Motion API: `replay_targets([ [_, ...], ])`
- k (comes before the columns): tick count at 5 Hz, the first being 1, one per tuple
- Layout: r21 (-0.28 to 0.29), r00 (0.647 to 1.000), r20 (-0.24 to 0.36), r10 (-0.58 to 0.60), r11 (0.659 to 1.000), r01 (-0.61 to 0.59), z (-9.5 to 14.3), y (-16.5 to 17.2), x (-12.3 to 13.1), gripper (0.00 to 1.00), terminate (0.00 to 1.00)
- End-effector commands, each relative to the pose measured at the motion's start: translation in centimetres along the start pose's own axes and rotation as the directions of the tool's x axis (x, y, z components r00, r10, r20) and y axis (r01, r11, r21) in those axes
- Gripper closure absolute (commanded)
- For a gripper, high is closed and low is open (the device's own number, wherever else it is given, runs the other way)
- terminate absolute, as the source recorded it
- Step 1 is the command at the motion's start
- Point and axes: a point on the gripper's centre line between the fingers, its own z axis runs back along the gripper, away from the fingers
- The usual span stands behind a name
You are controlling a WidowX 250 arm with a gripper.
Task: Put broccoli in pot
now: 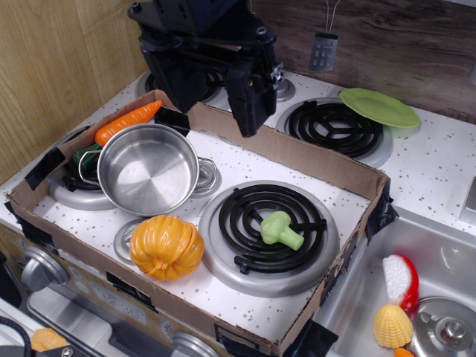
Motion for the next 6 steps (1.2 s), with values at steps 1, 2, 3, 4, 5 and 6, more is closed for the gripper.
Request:
replay_targets([
  [1, 0.0, 1.0, 0.0, 0.0, 1.0, 0.0, 0.0, 0.0, 0.0, 0.0, 0.0],
  [2, -0.009, 0.999, 0.006, -0.043, 0.999, 0.043, -1.8, 0.2, 1.5, 0.0, 0.0],
  [3, -0.027, 0.998, 0.02, -0.054, 0.998, 0.055, -4.3, 0.2, 2.4, 0.0, 0.0],
  [4, -0.036, 0.999, 0.02, -0.035, 0.999, 0.036, -5.8, 0.0, 2.5, 0.0, 0.0],
  [5, 0.035, 1.0, 0.0, -0.012, 0.999, 0.012, -6.7, -0.4, 1.9, 0.0, 0.0],
  [6, 0.067, 1.0, -0.026, -0.001, 0.998, 0.003, -7.5, -0.5, 1.4, 0.0, 0.0],
])
